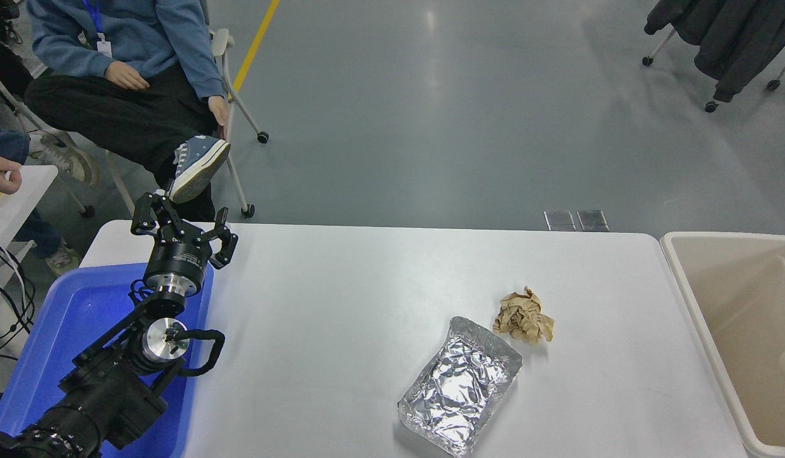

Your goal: Dispose of the paper cup in the dustbin

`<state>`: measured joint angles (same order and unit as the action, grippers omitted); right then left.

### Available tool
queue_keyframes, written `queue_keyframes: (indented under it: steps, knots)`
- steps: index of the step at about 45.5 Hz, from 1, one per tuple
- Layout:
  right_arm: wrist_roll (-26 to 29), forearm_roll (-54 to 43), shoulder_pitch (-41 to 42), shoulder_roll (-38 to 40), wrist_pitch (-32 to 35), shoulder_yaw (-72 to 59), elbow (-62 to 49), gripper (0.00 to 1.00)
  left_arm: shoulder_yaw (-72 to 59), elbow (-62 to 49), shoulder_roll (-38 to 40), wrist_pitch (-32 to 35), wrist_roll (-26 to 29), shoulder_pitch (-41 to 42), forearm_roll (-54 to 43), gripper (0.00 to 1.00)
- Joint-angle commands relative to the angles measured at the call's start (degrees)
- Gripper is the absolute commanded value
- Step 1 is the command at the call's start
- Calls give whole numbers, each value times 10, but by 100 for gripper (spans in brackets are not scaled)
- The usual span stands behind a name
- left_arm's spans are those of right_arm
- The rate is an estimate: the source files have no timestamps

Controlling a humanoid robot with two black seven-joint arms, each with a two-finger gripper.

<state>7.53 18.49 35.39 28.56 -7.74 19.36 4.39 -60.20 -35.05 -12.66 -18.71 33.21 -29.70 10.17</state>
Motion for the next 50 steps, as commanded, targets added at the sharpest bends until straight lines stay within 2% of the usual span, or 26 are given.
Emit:
queue_keyframes:
  steps: [1,3,6,15,20,24,38,50]
  knots:
    - [-4,1,-4,11,4,8,0,91,0,0,0,0,0,0,0,100]
    - [-5,0,-4,18,6,9,2,97,0,0,0,0,0,0,0,100]
    - [-6,-4,-3,33,23,9,5,98,0,0,-1,0,0,0,0,100]
    - [-6,-5,16,60,136,9,11,99,0,0,-1,0,0,0,0,100]
    - [-7,-5,40,86,194,9,42,99,0,0,-1,0,0,0,0,100]
    - [-7,-5,58,110,216,10,83,99,0,0,-1,0,-1,0,0,100]
    - [-24,-25,107,201,207,44,372,99,0,0,0,0,-1,0,0,100]
    - [-28,-223,113,174,110,130,549,99,0,0,0,0,-1,0,0,100]
